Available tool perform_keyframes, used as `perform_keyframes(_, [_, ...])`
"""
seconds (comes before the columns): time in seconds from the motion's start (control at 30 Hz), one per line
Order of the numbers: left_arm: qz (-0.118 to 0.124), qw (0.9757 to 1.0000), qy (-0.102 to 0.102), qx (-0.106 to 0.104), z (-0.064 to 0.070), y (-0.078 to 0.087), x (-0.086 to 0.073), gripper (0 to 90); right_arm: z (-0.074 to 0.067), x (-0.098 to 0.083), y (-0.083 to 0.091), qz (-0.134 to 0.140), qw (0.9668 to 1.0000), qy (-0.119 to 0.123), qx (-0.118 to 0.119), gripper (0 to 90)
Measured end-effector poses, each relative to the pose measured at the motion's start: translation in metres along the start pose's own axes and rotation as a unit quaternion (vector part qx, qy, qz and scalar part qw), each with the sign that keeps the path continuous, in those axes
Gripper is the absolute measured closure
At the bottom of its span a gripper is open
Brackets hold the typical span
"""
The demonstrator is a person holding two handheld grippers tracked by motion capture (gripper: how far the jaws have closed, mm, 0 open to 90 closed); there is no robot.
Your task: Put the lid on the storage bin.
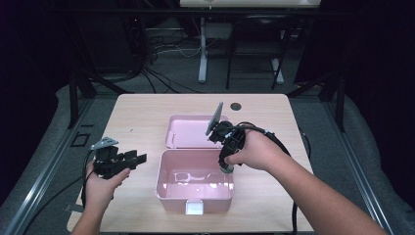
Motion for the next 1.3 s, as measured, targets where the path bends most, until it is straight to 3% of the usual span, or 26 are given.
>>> perform_keyframes(0.27, [0.001, 1.0, 0.001, 0.0, 0.0, -0.001, 0.0, 49.7, -0.005, 0.004, -0.006, 0.003, 0.9985, 0.054, -0.003, 50.2])
perform_keyframes(0.47, [-0.002, 1.0, 0.002, 0.0, -0.001, 0.0, -0.001, 49.7, -0.009, 0.005, -0.013, -0.001, 0.9948, 0.102, -0.009, 50.2])
perform_keyframes(0.63, [-0.001, 1.0, 0.003, -0.001, -0.001, 0.0, -0.001, 49.7, -0.011, 0.005, -0.019, -0.009, 0.9895, 0.143, -0.018, 50.3])
perform_keyframes(0.83, [-0.001, 1.0, 0.003, -0.001, -0.002, -0.001, -0.002, 49.7, -0.017, 0.005, -0.027, -0.015, 0.987, 0.16, -0.007, 50.2])
perform_keyframes(1.1, [-0.004, 1.0, 0.003, 0.0, -0.003, -0.001, -0.002, 49.6, -0.019, 0.006, -0.04, -0.024, 0.9818, 0.188, -0.016, 50.2])
perform_keyframes(1.3, [-0.004, 1.0, 0.003, -0.002, -0.002, -0.002, -0.003, 49.7, -0.021, 0.005, -0.049, -0.03, 0.9805, 0.193, -0.015, 50.2])
Point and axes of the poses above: each handheld gripper's, and its own axes: y roughly backward along the jaws, x roughly out of its top, z roughly to its right, the point moved 9 cm from there along -y, roughly forward along the jaws, and after that the axes turned 12 degrees about -y, right-handed, at the moved point
